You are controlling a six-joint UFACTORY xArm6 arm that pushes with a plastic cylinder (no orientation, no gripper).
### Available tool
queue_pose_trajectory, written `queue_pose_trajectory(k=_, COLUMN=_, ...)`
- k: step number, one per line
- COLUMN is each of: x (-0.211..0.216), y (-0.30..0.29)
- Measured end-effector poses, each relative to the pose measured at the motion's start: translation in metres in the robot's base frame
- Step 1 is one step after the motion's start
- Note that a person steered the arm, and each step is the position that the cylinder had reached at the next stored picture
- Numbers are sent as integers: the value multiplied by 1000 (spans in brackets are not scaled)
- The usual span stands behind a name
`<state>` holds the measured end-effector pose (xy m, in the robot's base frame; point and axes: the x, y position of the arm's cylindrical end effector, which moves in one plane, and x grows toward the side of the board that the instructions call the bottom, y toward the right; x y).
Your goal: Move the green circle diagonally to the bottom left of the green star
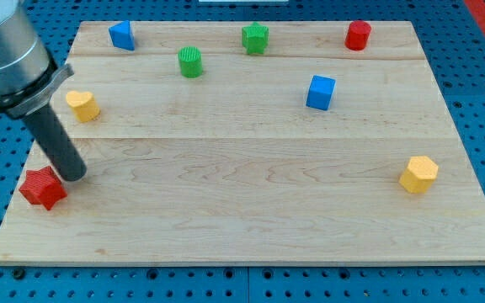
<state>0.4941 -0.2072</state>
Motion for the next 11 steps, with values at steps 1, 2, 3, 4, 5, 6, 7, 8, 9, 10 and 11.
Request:
queue_pose_trajectory(k=1, x=-48, y=46)
queue_pose_trajectory(k=2, x=-83, y=38)
queue_pose_trajectory(k=3, x=-118, y=16)
queue_pose_trajectory(k=4, x=-159, y=11)
queue_pose_trajectory(k=5, x=-193, y=27)
queue_pose_trajectory(k=6, x=-205, y=39)
queue_pose_trajectory(k=7, x=-213, y=47)
queue_pose_trajectory(k=8, x=-227, y=69)
queue_pose_trajectory(k=9, x=-231, y=77)
queue_pose_trajectory(k=10, x=-231, y=77)
queue_pose_trajectory(k=11, x=-231, y=77)
